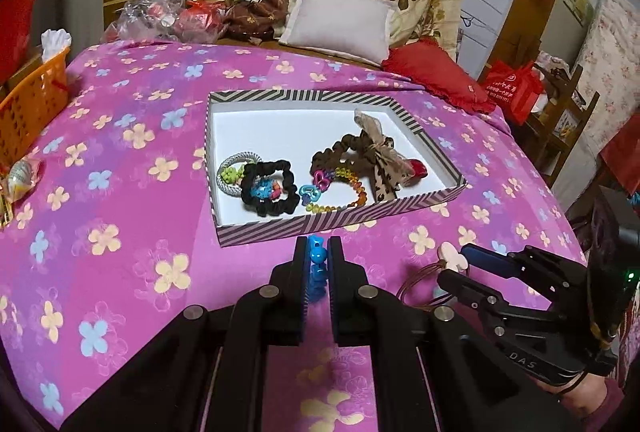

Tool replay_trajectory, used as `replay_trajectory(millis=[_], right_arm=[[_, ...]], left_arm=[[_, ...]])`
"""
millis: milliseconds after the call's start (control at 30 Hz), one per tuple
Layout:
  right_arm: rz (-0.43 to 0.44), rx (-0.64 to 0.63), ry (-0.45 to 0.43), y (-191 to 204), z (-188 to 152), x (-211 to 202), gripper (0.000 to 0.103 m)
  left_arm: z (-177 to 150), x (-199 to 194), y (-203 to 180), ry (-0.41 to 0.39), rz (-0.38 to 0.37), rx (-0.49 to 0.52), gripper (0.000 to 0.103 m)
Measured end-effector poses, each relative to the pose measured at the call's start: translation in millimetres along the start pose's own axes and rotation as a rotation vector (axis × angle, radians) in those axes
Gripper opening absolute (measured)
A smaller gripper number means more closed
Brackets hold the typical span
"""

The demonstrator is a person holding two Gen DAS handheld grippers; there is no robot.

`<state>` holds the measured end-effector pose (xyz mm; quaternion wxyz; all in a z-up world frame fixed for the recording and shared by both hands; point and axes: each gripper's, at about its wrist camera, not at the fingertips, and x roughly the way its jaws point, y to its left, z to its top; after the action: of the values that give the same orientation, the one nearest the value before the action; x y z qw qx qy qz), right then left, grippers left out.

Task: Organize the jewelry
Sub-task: 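Lift and carry both items over the white tray with both tools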

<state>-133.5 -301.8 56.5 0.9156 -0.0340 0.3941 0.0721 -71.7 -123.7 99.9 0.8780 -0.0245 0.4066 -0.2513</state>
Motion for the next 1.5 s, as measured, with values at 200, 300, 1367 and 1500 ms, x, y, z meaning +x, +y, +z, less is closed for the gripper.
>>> replay_trajectory(millis=[200, 300, 1367, 1500], right_arm=[[-0.003, -0.002, -0.017, 0, 9, -5, 0.040], [-0.006, -0.007, -0.020, 0, 14, -6, 0.040], [0.028, 0.068, -0.056, -20, 65, 12, 0.040], [0.051, 0.099, -0.040, -28, 81, 33, 0.040]], left_arm=[[9, -7, -5, -0.021, 0.018, 0.020, 0.008], [13, -9, -7, -0.031, 0.026, 0.025, 0.008], [73, 17, 4, -0.042, 0.040, 0.016, 0.008], [85, 34, 13, -0.036, 0.054, -0.014, 0.008]])
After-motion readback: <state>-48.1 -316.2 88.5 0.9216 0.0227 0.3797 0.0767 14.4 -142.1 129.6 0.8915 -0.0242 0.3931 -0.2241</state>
